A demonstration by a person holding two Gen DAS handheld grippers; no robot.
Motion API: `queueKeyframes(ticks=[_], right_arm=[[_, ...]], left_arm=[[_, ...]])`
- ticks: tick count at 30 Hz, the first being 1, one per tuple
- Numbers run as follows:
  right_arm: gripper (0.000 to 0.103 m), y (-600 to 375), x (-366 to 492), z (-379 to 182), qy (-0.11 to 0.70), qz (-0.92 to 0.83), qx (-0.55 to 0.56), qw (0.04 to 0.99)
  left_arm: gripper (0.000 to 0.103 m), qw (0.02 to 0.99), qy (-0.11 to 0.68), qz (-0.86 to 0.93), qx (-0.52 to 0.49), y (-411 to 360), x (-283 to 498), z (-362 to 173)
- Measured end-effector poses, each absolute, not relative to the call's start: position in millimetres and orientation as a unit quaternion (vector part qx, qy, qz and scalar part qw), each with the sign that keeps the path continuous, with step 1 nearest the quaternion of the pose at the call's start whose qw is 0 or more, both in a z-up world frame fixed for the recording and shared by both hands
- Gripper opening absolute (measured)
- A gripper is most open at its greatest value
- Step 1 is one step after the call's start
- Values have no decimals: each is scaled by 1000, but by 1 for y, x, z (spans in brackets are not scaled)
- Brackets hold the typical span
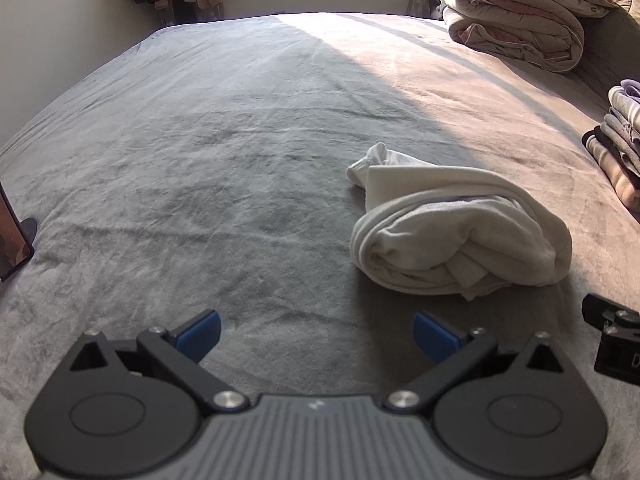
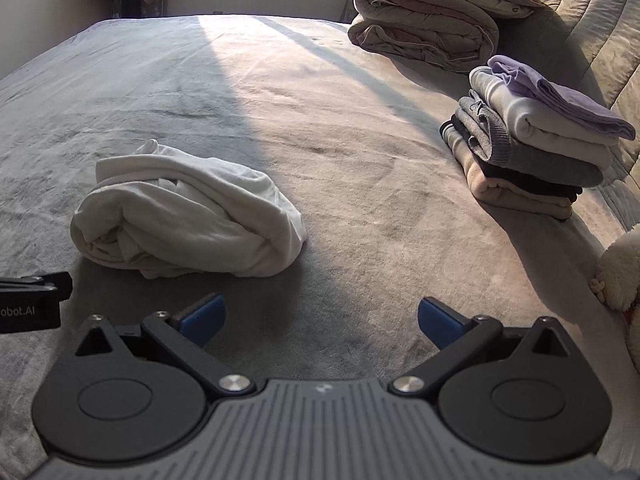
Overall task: Fold clothes
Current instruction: 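Move both grippers toward the crumpled white garment on the bed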
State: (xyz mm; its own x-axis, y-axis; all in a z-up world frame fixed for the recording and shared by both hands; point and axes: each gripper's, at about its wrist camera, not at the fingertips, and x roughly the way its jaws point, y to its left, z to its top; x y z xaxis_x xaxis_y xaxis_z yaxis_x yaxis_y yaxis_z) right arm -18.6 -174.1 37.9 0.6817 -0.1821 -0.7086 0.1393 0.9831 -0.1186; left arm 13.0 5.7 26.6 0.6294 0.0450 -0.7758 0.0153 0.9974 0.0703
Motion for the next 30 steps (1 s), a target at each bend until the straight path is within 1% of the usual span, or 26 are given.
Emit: queueKeyframes(ticks=[5, 11, 15, 18, 21, 30], right_arm=[[103, -173, -4, 46, 403, -82, -7, 911], [103, -172, 9, 36, 427, -67, 8, 902], [103, -169, 13, 32, 426, -60, -4, 903], [103, -167, 18, 28, 430, -57, -5, 901], [103, -166, 23, 22, 434, -60, -6, 899], [103, -168, 32, 15, 447, -69, 8, 892]], left_arm=[[103, 900, 432, 20, 51, 10, 20, 34], [103, 900, 433, 28, 28, 22, 27, 21], [103, 883, 468, 25, 9, 26, 33, 16], [103, 896, 444, 9, -12, 27, 29, 23], [103, 904, 426, 15, -4, 26, 30, 24], [103, 905, 426, -3, -8, 28, 31, 31]])
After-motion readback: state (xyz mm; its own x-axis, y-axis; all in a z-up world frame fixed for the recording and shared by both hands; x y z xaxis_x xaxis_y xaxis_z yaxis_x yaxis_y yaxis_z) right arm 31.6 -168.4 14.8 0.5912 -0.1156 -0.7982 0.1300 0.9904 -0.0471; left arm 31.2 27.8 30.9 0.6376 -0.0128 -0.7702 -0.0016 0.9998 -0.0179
